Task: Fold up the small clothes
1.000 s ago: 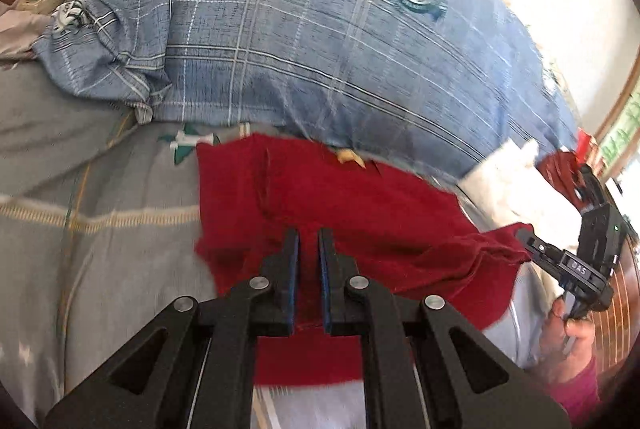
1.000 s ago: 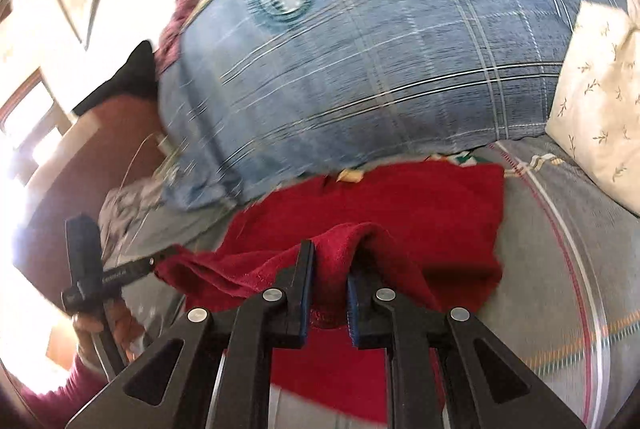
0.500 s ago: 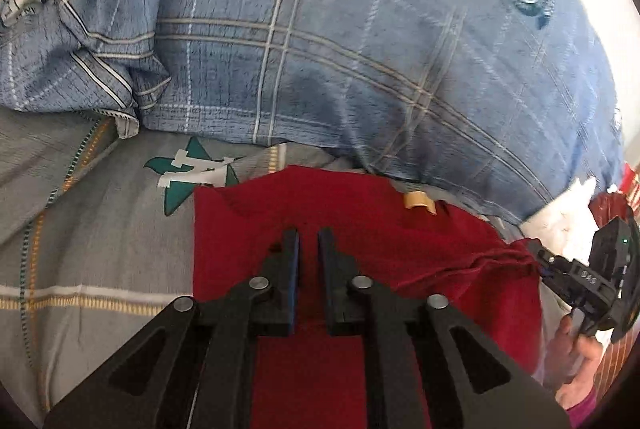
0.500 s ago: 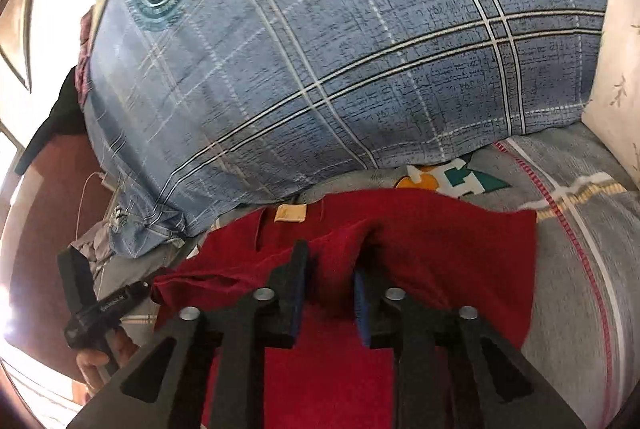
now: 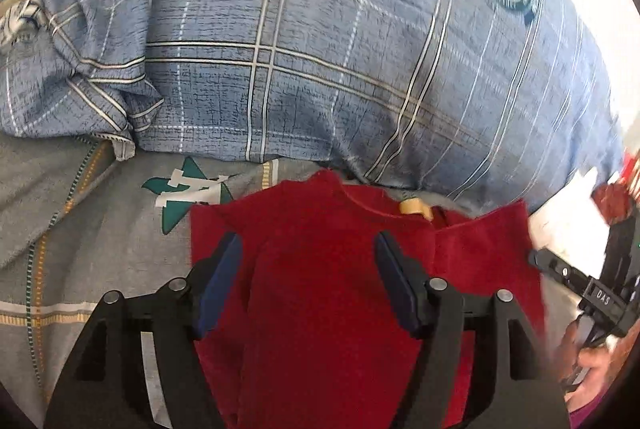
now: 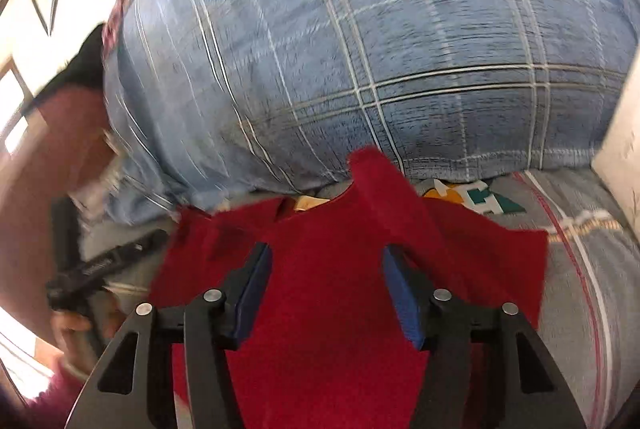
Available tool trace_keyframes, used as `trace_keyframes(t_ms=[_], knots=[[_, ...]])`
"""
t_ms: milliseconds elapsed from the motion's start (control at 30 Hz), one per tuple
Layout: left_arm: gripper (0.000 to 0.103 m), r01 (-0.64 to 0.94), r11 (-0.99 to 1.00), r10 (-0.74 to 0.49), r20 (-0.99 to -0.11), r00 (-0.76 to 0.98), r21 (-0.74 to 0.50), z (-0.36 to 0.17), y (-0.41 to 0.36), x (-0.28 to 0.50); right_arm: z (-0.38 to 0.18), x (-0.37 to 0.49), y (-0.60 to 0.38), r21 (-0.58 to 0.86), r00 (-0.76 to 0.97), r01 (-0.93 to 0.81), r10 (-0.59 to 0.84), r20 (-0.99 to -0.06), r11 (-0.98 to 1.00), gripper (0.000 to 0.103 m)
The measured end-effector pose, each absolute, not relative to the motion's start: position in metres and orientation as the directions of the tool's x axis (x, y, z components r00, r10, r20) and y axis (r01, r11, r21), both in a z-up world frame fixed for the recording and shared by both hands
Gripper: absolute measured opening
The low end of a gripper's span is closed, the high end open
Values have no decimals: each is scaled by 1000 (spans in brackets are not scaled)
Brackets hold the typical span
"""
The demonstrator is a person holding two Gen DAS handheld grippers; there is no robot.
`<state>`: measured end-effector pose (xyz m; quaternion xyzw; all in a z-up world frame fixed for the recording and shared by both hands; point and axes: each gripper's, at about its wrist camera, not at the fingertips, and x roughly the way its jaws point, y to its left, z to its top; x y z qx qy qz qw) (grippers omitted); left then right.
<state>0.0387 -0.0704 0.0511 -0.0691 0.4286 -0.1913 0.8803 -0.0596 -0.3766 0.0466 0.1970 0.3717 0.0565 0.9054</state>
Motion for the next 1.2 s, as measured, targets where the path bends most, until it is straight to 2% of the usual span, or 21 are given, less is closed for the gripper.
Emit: trace_keyframes(t_ms=[67, 167, 267, 433, 533, 667, 800, 967, 1067, 1100, 1167, 1200], knots=[[68, 252, 946, -314, -758, 572, -202, 44, -78, 44, 35, -41, -376, 310, 690, 109, 153, -708, 944, 58], [68, 203, 976, -182, -826, 534, -83, 21, -87, 63, 10, -18, -392, 224, 634, 218, 36, -772, 950, 48], [78, 152, 977, -207, -837, 507, -149, 7, -74, 78, 5, -18, -406, 266, 661, 261, 29, -750, 928, 46], [79, 118, 967, -254, -836, 486, -226, 13, -48, 76, 21, -38, -401, 274, 675, 256, 32, -737, 927, 54], [79, 132, 970, -242, -822, 515, -203, 26, -35, 59, 43, -45, -384, 338, 704, 176, 122, -700, 925, 56], [79, 163, 961, -275, -803, 529, -222, 41, -16, 21, 63, -33, -325, 406, 686, -21, 309, -659, 913, 56], [79, 166, 959, -283, -806, 519, -229, 40, -9, -9, 63, -2, -258, 424, 620, -136, 410, -669, 896, 57], [79, 169, 959, -284, -808, 517, -229, 25, -13, -31, 46, 43, -185, 448, 531, -168, 464, -709, 878, 63], [79, 186, 959, -283, -802, 527, -216, 19, -13, -33, 28, 64, -157, 364, 500, -157, 392, -772, 918, 63], [79, 186, 957, -290, -798, 528, -224, 19, -10, -35, 22, 66, -154, 342, 489, -161, 376, -787, 926, 61], [79, 186, 949, -314, -792, 523, -254, 15, -6, -34, 11, 74, -144, 264, 484, -155, 306, -820, 952, 33], [79, 185, 946, -323, -793, 517, -265, 13, -4, -32, 10, 76, -143, 216, 502, -145, 260, -825, 966, 12]])
